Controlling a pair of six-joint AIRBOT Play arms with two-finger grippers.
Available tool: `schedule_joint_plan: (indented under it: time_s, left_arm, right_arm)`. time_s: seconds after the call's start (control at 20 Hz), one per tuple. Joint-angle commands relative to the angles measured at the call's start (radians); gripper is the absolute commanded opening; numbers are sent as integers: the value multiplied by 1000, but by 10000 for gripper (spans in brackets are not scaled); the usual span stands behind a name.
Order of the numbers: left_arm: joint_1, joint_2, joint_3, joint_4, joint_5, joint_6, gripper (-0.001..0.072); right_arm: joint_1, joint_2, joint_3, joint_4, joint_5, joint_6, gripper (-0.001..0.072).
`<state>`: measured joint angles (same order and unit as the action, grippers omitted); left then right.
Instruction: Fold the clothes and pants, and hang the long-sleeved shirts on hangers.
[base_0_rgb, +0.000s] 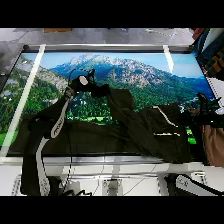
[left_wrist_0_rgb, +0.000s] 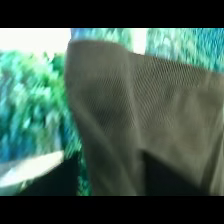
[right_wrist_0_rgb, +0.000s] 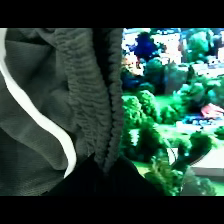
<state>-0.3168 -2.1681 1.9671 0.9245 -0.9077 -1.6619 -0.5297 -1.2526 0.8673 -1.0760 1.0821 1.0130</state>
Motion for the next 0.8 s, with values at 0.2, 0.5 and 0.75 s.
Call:
schedule_joint_plan:
  time_s: [0.2,0.5,0.75]
  left_arm:
    - [0,-8,1,2,117,-63,15]
    - [87,241,1,31,106,116,15]
    - [209,550,1,329,119,136,16]
  right_arm:
    - [0,1,0,26,-6,0,40]
    - [0,1,1,116,-189,2,40]
    - [0,1,1,240,-299,1,41]
